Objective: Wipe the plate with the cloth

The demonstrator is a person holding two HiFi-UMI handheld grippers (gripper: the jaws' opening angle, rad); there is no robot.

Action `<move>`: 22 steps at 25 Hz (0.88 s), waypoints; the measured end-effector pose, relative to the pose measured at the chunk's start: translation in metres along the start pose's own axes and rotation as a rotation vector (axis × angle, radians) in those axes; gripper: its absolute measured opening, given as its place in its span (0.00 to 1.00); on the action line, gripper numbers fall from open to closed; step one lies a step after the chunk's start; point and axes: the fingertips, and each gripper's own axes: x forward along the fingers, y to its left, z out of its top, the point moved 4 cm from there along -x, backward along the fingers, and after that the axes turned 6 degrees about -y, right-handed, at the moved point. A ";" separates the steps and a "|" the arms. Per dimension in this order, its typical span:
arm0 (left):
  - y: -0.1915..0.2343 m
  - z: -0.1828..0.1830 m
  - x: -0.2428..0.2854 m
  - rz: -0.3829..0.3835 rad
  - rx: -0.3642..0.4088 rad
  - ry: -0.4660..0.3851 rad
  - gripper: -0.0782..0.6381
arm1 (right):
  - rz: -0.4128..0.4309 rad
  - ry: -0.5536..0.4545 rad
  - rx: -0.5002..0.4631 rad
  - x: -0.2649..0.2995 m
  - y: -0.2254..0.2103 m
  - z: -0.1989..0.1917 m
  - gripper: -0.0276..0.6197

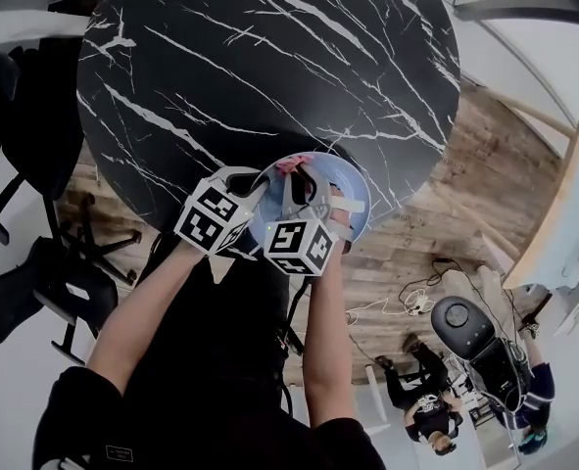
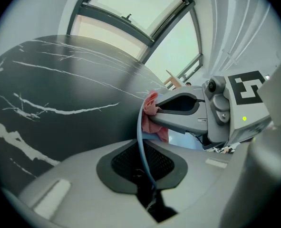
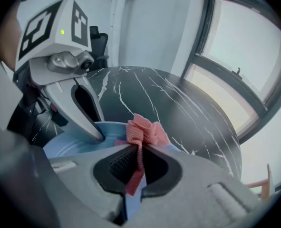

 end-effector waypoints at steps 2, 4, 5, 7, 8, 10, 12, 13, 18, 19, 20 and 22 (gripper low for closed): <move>0.000 0.000 0.000 0.000 -0.001 -0.002 0.15 | -0.034 0.017 -0.006 0.000 -0.006 -0.004 0.06; 0.000 0.000 0.000 0.002 0.003 0.000 0.15 | -0.065 0.036 -0.009 -0.001 -0.012 -0.007 0.06; 0.000 0.000 0.000 0.004 0.004 0.001 0.15 | -0.078 0.044 -0.002 -0.001 -0.015 -0.009 0.06; 0.000 0.000 0.000 0.004 0.003 0.002 0.15 | -0.107 0.062 0.019 -0.003 -0.020 -0.013 0.06; 0.000 0.000 0.000 0.004 0.001 0.002 0.15 | -0.124 0.073 0.026 -0.004 -0.023 -0.015 0.06; 0.000 0.000 0.000 0.005 -0.004 0.004 0.15 | -0.161 0.094 0.041 -0.006 -0.029 -0.020 0.06; 0.000 -0.001 0.000 0.006 -0.010 0.004 0.15 | -0.191 0.112 0.061 -0.008 -0.034 -0.025 0.06; 0.000 -0.001 -0.001 0.007 -0.014 0.002 0.15 | -0.206 0.121 0.070 -0.009 -0.036 -0.027 0.06; 0.000 0.000 -0.001 0.008 -0.017 0.001 0.15 | -0.269 0.175 0.102 -0.017 -0.046 -0.042 0.06; 0.000 0.000 -0.001 0.007 -0.012 0.002 0.15 | -0.278 0.183 0.109 -0.019 -0.048 -0.046 0.06; 0.000 0.000 0.000 0.005 -0.011 0.001 0.15 | -0.288 0.190 0.115 -0.021 -0.049 -0.049 0.06; 0.000 0.000 0.000 0.002 -0.020 -0.004 0.15 | -0.308 0.203 0.122 -0.025 -0.052 -0.055 0.06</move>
